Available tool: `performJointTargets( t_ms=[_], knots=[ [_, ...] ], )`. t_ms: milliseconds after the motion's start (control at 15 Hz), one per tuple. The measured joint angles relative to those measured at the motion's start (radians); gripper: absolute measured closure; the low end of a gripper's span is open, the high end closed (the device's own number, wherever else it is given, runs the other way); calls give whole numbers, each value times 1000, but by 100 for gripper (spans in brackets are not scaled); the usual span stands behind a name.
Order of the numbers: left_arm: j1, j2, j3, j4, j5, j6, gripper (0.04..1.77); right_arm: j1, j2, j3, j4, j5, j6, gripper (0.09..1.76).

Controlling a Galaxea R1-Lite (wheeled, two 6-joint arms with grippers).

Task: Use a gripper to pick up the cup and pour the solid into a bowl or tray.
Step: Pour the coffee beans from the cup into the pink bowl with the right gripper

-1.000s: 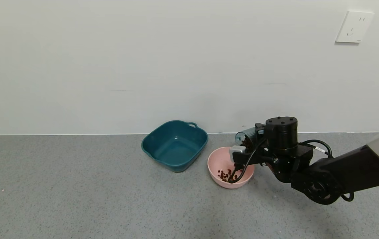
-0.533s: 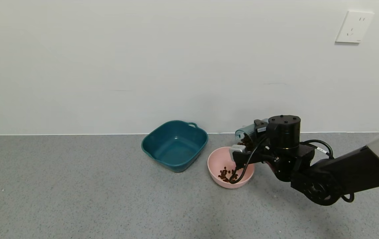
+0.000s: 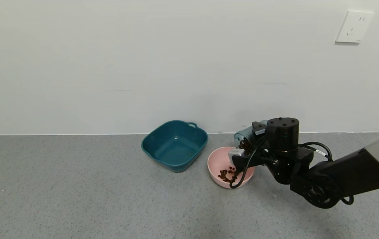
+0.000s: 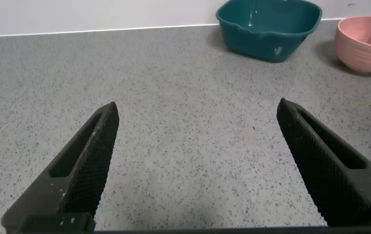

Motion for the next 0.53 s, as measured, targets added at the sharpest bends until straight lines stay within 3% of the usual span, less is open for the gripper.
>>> performJointTargets(
  t_ms=[533],
  knots=[
    [0,0,0,0,0,0,6,2,0,6,-36,2,-19,51]
  ],
)
